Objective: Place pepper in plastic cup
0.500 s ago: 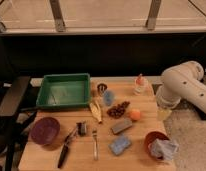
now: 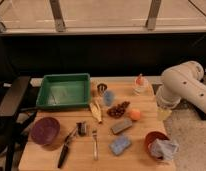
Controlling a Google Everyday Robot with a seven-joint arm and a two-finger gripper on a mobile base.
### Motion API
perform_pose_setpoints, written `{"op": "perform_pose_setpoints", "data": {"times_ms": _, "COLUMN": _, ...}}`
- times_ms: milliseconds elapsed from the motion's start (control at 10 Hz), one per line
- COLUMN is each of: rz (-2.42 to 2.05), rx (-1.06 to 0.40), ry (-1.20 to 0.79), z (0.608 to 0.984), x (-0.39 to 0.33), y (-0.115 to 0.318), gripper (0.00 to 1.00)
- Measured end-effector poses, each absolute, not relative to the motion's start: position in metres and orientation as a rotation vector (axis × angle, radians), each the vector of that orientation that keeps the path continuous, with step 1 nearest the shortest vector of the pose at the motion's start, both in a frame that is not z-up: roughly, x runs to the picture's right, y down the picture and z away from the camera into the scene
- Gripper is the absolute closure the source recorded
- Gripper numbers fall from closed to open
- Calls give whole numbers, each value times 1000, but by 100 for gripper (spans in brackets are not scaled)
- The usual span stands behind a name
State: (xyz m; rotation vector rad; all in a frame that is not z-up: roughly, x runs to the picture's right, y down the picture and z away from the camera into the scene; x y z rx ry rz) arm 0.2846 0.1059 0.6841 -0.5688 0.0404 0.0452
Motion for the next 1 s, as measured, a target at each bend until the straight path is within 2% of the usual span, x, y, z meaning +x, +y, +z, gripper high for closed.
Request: {"op": "perform_pose_setpoints", "data": {"times_ms": 1000, "rz": 41, "rx": -531, "ry": 62, "z": 683, "x": 282, "y": 96, "gripper": 35}}
